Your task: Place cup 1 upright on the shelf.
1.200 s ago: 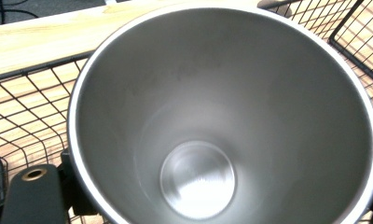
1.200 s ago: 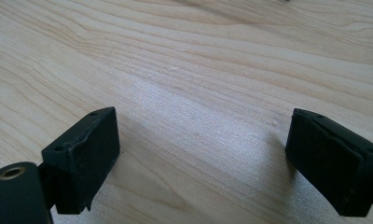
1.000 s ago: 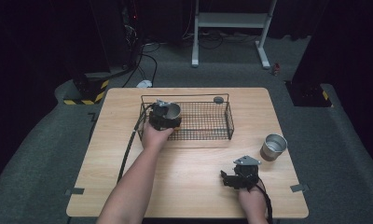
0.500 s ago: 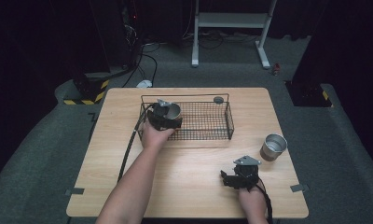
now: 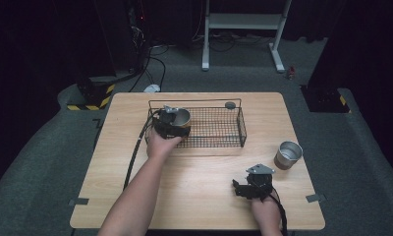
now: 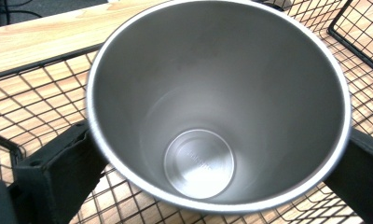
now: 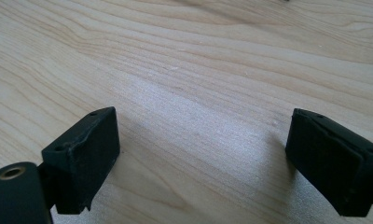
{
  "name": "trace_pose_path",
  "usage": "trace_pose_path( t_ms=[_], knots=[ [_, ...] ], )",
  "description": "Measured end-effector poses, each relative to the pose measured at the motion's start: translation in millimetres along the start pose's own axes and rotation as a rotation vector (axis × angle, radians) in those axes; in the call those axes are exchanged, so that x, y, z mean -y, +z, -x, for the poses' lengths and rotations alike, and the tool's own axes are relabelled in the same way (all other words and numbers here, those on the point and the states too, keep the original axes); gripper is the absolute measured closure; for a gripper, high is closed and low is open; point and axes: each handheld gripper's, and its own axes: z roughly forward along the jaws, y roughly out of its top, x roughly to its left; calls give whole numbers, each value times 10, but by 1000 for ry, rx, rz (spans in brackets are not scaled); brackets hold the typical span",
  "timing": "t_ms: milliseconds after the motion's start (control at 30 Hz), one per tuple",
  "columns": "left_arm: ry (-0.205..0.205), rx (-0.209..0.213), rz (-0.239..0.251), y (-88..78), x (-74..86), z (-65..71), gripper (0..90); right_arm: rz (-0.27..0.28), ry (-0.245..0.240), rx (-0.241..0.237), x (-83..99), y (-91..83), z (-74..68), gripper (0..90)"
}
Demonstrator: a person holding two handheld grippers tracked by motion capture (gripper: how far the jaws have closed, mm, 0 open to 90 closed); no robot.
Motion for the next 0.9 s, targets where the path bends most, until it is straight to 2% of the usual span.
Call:
trace_pose_path(
  t_ms=[400,567,900],
  knots=[
    [1,19,21,-118,63,-34,4,0,-1,0,0,0,0,96],
    [7,10,22,-165,91,-64,5,0,0,0,0,0,0,96],
    [4,21,31,-283,123,-87,5,-1,1,0,0,-1,-1,96]
  ],
)
